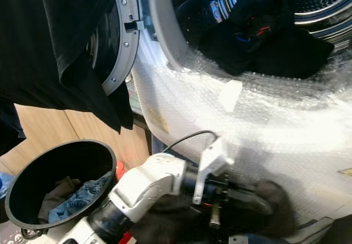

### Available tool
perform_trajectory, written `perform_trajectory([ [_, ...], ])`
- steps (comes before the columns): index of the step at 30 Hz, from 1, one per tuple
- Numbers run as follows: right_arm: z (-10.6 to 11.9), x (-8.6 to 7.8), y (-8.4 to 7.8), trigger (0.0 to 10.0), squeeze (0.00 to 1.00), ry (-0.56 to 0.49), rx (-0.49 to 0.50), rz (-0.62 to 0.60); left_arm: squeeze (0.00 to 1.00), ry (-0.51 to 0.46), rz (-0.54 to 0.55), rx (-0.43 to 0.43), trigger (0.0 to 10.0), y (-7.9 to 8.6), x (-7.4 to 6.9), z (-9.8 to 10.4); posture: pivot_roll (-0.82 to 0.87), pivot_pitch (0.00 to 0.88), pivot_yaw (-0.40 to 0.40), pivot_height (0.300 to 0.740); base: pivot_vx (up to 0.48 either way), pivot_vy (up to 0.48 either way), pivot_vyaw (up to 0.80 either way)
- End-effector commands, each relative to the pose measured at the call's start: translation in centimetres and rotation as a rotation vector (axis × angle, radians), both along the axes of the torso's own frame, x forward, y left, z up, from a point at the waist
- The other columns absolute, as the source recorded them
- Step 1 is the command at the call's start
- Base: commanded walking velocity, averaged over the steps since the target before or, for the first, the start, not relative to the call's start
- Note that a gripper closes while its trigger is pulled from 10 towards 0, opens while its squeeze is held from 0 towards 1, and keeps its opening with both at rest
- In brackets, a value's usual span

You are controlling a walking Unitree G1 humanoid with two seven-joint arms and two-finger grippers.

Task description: Clothes washing

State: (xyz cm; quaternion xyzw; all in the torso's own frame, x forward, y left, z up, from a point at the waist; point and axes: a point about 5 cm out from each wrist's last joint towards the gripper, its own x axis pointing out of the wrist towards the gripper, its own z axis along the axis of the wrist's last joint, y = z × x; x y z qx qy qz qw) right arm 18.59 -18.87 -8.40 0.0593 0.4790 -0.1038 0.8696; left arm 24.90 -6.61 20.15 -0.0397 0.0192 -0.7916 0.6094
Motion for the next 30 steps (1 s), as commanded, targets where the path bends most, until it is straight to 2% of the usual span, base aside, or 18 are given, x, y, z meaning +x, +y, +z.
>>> perform_trajectory([
  [1,0.1,0.2,0.1,10.0,0.00,-0.014,0.002,-0.001,0.00,-0.018,0.016,-0.026,0.0,0.2,0.2,0.5,-0.05,0.000,0.097,0.740,0.000,0.000,0.00],
  [2,0.2,0.3,0.1,10.0,0.00,-0.026,0.007,0.004,0.00,0.000,0.066,-0.044,0.0,0.8,0.8,0.5,-0.04,0.000,0.094,0.740,0.000,0.000,0.00],
  [7,0.1,0.3,0.2,10.0,0.00,-0.026,0.008,0.005,0.00,-0.001,0.117,-0.024,0.0,2.6,1.7,0.1,-0.03,0.000,0.094,0.740,0.000,0.000,0.00],
  [11,0.2,0.4,0.3,10.0,0.00,-0.032,0.001,0.036,0.00,0.001,0.185,0.016,0.0,5.3,2.3,-0.9,-0.02,0.000,0.094,0.740,0.000,0.000,0.00],
  [16,0.6,1.1,0.7,10.0,0.00,-0.063,-0.018,0.181,0.00,0.033,0.284,0.086,0.0,9.4,2.2,-2.6,-0.02,0.000,0.094,0.740,0.000,0.000,0.00],
  [20,1.0,1.5,0.2,10.0,0.00,-0.104,-0.043,0.310,0.00,0.070,0.380,0.142,0.0,12.8,1.8,-3.6,0.02,0.000,0.075,0.740,0.000,0.000,0.00],
  [22,1.1,1.7,0.0,10.0,0.00,-0.115,-0.033,0.314,0.00,0.070,0.389,0.148,0.0,13.1,1.7,-3.7,0.02,0.000,0.075,0.740,0.000,0.000,0.00],
  [24,1.6,2.1,-0.6,10.0,0.00,-0.145,-0.019,0.382,0.00,0.063,0.436,0.168,0.0,13.9,1.8,-3.9,0.02,0.000,0.065,0.740,0.000,0.000,0.00],
  [25,1.7,2.1,-0.8,10.0,0.36,-0.154,-0.017,0.420,0.00,0.066,0.449,0.174,0.0,14.1,1.8,-4.1,0.02,0.000,0.062,0.740,0.000,0.000,0.00],
  [26,1.8,2.2,-0.9,10.0,0.96,-0.160,-0.013,0.450,0.00,0.068,0.458,0.181,0.0,14.2,1.8,-4.2,0.03,0.000,0.059,0.740,0.000,0.000,0.00],
  [28,2.3,2.3,-1.1,10.0,1.00,-0.199,0.025,0.564,0.00,0.069,0.476,0.216,0.0,14.5,1.5,-4.7,0.03,0.000,0.053,0.740,0.000,0.000,0.00],
  [30,2.6,2.5,-1.4,10.0,1.00,-0.226,0.040,0.561,0.00,0.076,0.486,0.222,0.0,14.6,1.4,-4.9,0.03,0.000,0.053,0.740,0.000,0.000,0.00],
])
